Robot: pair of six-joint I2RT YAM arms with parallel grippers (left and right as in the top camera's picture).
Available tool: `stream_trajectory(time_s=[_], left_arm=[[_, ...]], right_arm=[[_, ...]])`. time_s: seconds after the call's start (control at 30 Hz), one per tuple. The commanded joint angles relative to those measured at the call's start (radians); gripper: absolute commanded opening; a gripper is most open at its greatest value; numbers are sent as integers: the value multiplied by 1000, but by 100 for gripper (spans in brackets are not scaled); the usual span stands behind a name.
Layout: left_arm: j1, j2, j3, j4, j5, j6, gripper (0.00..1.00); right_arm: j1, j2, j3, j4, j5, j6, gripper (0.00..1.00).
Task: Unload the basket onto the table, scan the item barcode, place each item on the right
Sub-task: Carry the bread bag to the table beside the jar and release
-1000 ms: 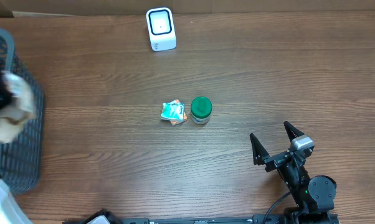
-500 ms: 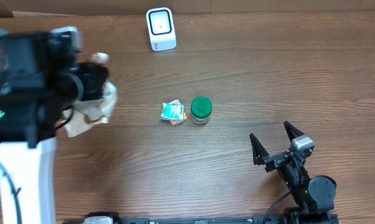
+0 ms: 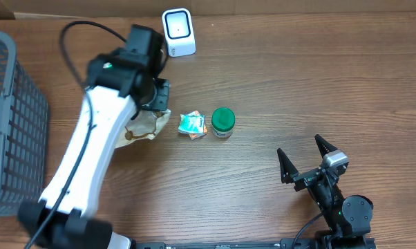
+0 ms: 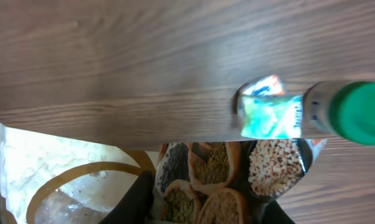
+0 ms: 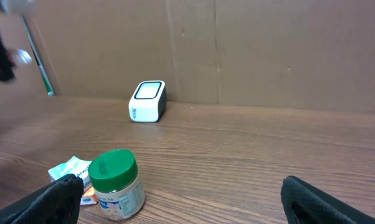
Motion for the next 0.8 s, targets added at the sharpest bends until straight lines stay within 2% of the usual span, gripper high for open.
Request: stream_trajectory(time_s=[0.0,0.2,0.4,0.77], left_arm=[[-19,81,-29,10,-27,-79,4],[-28,206,-29,0,-18,-223,5],[-28,257,-29,18,-18,-386,4],[-30,340,-29,19,-18,-1088,4]], right_arm=[[5,-10,-11,5,3,3,100],[5,-10,-11,5,3,3,100],[5,-10,-11,5,3,3,100],[5,-10,-11,5,3,3,100]])
